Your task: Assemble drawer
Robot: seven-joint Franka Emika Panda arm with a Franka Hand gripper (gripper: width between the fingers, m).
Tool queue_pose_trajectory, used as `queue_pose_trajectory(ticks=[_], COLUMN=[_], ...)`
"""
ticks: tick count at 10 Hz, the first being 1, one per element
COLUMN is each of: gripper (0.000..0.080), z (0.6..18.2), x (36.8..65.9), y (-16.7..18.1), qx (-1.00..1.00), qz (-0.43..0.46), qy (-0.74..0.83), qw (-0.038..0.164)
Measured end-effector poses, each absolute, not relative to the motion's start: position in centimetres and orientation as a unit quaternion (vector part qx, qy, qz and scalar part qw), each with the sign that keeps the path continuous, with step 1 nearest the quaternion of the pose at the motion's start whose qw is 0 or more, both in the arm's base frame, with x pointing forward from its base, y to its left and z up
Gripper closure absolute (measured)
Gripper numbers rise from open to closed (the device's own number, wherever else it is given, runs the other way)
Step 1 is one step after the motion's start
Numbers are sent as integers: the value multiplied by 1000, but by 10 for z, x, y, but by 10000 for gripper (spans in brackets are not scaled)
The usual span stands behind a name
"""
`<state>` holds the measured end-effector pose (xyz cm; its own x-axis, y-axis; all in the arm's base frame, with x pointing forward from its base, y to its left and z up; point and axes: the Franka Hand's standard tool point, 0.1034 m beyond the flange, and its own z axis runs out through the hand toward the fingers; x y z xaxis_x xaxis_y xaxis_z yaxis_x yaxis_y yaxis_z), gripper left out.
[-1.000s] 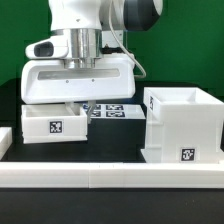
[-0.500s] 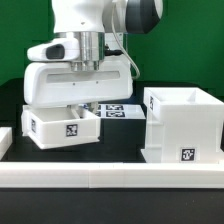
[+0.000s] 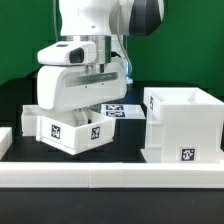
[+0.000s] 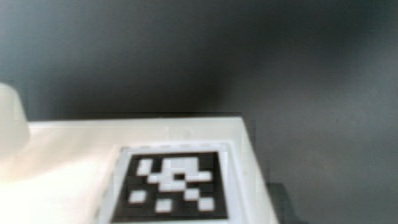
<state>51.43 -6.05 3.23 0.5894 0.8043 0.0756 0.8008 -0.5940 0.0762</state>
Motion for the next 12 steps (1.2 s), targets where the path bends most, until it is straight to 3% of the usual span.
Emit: queue_pose_trajectory(ticks=[6,12], gripper=[758,758], z=[25,23], x=[513,515], y=[-52,-45], qx=[779,772], qz=[29,42], qy=[625,633], qw=[33,45])
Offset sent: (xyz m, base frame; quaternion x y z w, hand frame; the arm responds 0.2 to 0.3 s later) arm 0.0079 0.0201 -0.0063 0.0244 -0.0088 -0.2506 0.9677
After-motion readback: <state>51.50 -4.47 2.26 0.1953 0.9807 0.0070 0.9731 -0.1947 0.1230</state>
